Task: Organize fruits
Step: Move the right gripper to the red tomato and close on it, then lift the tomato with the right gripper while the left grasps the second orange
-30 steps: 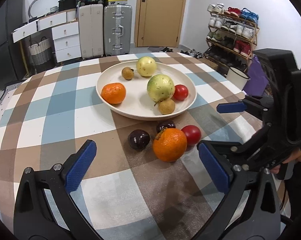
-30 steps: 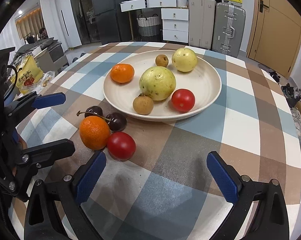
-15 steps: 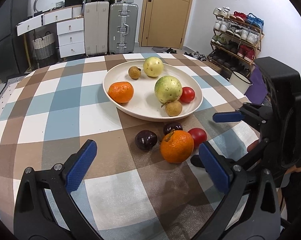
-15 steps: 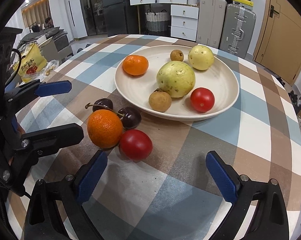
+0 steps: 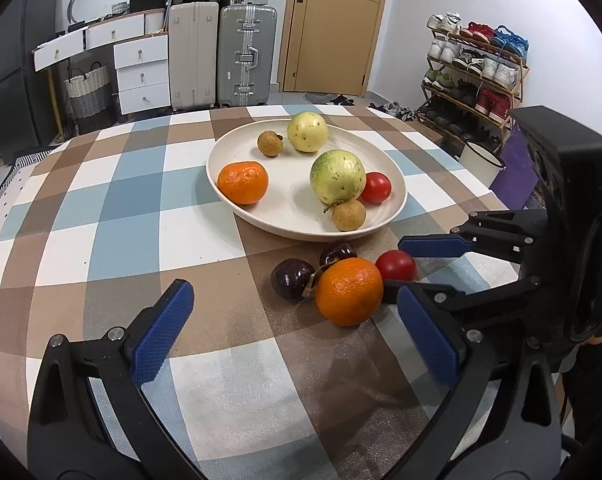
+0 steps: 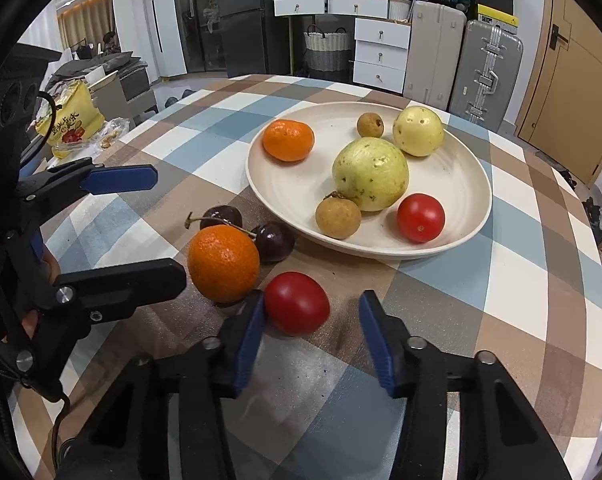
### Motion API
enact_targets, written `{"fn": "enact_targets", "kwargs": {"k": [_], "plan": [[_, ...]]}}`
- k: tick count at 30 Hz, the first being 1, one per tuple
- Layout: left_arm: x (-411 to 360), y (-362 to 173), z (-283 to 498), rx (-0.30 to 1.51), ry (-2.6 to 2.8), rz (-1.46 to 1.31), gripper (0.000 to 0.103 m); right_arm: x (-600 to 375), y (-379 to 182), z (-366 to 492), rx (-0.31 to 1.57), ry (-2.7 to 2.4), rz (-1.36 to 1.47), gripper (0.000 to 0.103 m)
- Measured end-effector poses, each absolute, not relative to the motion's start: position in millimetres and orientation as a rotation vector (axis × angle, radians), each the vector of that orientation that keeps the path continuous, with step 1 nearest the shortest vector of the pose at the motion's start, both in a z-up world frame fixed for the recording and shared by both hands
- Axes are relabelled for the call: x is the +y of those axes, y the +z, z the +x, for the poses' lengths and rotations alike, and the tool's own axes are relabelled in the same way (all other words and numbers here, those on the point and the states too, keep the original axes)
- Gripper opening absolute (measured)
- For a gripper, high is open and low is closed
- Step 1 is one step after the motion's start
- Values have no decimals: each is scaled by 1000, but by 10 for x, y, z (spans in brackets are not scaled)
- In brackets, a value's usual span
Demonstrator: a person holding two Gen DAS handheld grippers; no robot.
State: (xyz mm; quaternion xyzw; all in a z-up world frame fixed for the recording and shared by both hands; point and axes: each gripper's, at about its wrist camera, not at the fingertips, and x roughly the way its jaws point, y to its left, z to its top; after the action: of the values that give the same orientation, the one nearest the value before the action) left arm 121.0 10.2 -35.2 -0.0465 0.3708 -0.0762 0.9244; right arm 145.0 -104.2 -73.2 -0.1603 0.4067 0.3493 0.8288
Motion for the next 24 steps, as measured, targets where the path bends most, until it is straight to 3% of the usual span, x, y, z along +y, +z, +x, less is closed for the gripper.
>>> {"fn": "enact_targets", "kwargs": {"k": [3,12,17,19,24], "plan": [[97,-357,1209,765,-154,-98,102,-1050,-697,1409,845,752,-343,31],[36,-380,1206,773,-193,-99,102,-1305,-558,1460,800,735,-215,31],[-39,-326,1141,748,-265,-90,91,-1452,-473,1522,777,699,-149,31],[-85,-317,1118,743,-296,-82,77,-1480,-468,1538,776,688,-139,31],[-211,-326,1096,747,-325,-34,70,-1508,-462,1555,777,677,-129,31]]}}
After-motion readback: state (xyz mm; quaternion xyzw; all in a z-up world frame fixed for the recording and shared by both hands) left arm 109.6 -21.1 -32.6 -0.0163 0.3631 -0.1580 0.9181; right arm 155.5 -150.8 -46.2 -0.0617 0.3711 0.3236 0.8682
